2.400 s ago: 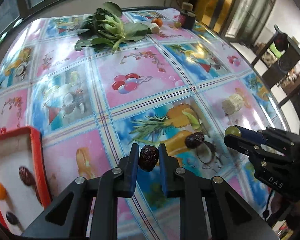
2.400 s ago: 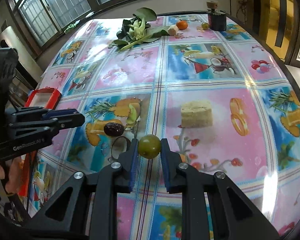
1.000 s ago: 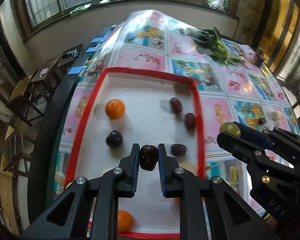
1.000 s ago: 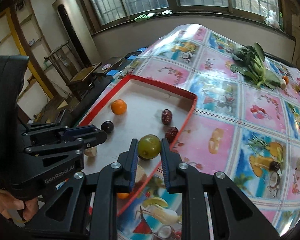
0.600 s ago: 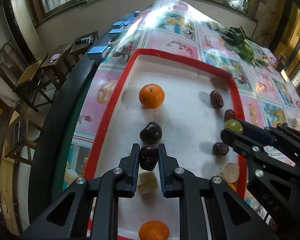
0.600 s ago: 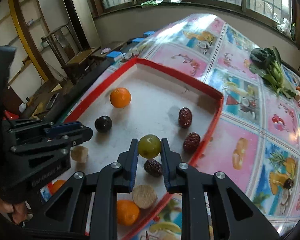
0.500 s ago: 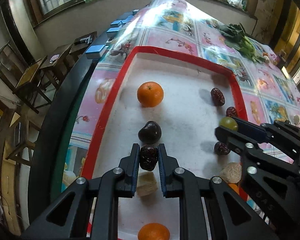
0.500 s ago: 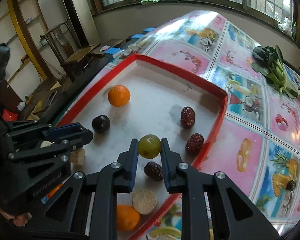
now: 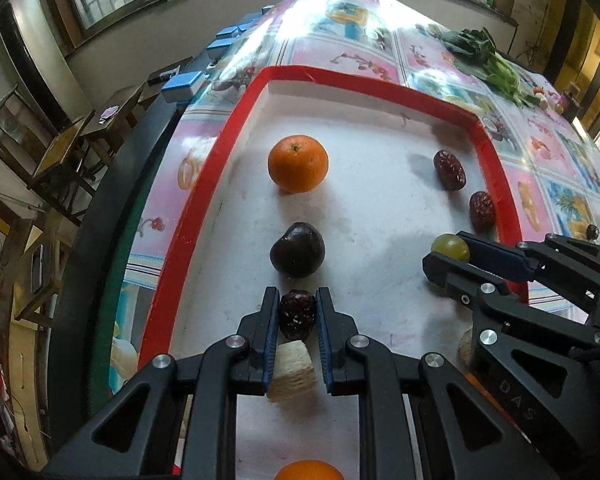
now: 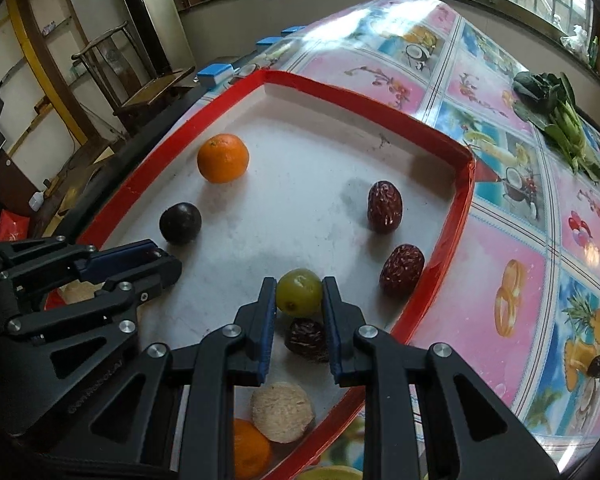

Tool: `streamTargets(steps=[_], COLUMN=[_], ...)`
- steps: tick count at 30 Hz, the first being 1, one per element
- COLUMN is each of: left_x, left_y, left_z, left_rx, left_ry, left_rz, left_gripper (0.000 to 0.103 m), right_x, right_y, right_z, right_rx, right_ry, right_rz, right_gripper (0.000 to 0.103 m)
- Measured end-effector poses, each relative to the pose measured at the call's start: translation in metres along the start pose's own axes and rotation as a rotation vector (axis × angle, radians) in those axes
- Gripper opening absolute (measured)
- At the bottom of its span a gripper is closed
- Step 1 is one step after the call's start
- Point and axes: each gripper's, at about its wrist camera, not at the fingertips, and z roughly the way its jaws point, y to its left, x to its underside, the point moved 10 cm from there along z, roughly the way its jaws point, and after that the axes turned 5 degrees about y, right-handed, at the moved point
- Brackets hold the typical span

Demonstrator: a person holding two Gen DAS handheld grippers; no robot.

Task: Organize fruits
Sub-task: 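Open the left gripper to drop the date while the right gripper drops the grape, then grasp a red date with the left gripper while the right gripper grasps a rice-cake piece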

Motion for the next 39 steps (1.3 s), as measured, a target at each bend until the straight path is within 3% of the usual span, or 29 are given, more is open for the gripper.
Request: streamTargets(steps=[5,9,15,20,27,32,36,39], left_x=[-0.001,-0.002,-0.005,-0.017,-0.033,-0.035,-0.033,-0.029], left_y=[0.001,0.002,-0.003,-0.02,-0.088,-0.156,-0.204,-0.23], left_z=[-0.001,-0.002,-0.022,-0.043,-0.06,-0.057,-0.048,-0.04], left_rx=[-0.01,-0.017,-0.007,0.012,0.07,0.138,0.191,0.223], left_ry=[-0.016,-0.017,-0.055,-0.105,-0.14,-0.116,-0.083,-0.051], left_rz=[-0.009,-0.016,-0.022,-0.016,0.07,0.163,0.219,0.247], left_gripper=[0.017,0.021,0.04,0.046,0.05,0.05,0.05,0.05], right_x=[0.001,0.002,-0.003,-0.002,0.025,0.073,0.121,0.143], right_y=[0.0,-0.002,-0.004,-0.023,-0.095,-0.191,-0.269,-0.307], right_z=[0.0,-0.003,-0.034,-0.074,-0.128,-0.166,-0.179,-0.18], right_rx=[0.001,-0.011,-0.039,-0.048,0.029,0.168,0.261,0.298], right_ry=[0.001,-0.007,-0.071,-0.144,-0.218,-0.248,-0.222,-0.204], right_rz=[0.002,0.014,0.04,0.097,0.209,0.367,0.533,0.601], right_gripper=[0.027,0.035,0.04,0.045,0.045,0.049,0.049,0.049])
